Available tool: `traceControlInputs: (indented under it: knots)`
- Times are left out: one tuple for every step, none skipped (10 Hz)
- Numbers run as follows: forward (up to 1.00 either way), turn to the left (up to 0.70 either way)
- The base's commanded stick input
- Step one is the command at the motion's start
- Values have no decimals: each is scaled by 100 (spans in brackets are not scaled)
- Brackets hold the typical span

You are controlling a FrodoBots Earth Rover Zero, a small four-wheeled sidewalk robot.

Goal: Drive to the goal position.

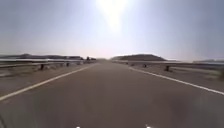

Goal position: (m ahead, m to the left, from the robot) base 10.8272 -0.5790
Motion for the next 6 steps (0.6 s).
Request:
traceControlInputs:
  knots:
    - [70, 0]
    - [70, 0]
    - [70, 0]
    - [70, 0]
    - [70, 0]
    - [70, 0]
